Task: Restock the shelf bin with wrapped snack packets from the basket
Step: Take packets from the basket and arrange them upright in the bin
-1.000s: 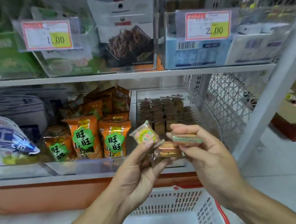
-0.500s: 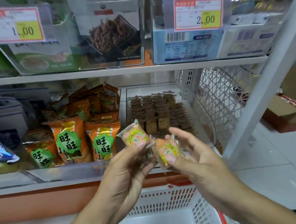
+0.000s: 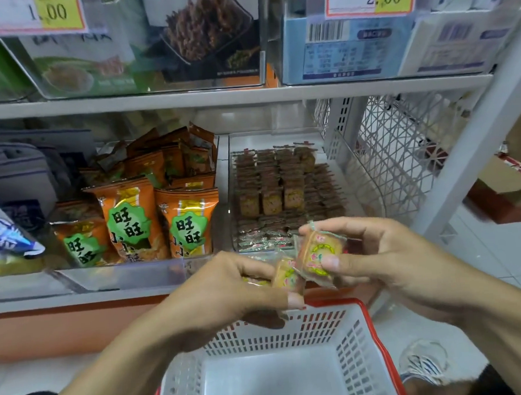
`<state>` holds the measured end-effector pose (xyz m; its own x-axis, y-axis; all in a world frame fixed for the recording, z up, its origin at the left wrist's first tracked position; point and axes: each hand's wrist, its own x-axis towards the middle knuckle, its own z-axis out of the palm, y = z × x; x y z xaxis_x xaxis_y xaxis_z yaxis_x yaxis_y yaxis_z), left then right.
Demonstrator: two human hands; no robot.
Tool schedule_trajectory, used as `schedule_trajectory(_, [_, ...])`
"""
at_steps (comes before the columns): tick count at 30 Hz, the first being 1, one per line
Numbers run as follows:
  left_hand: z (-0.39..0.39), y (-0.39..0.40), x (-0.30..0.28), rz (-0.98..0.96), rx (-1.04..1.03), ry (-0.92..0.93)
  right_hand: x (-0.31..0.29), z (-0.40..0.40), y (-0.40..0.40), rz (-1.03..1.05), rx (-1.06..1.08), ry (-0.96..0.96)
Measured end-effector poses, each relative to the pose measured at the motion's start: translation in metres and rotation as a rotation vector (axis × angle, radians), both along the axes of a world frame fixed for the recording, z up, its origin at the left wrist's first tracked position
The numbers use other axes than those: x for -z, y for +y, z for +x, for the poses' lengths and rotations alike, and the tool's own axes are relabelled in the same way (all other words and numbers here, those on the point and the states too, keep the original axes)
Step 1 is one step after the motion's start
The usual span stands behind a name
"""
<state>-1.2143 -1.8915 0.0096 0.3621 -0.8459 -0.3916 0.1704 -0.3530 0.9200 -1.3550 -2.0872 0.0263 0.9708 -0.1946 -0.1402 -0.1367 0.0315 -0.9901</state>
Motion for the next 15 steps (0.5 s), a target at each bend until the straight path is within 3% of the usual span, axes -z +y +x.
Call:
schedule_trajectory(2, [0.001,0.001,0.001,0.010,-0.027,0.086,0.000,0.000,-0.001,0.031,-0.032,0.054])
schedule_trajectory(5, [-0.004,-0.001,0.003,-0.011,-0.062,0.152,0.004,0.002,0.002,-0.116,-0.004,0.079])
schedule_trajectory(11, [-0.022,-0.010,0.013,-0.005,-0.123,0.146,0.008,0.002,0.007,-0.331,0.047,0.088])
schedule_trajectory(15, [-0.020,-0.011,0.017,-0.038,-0.257,0.294,0.007,0.002,-0.003,-0.246,0.169,0.034])
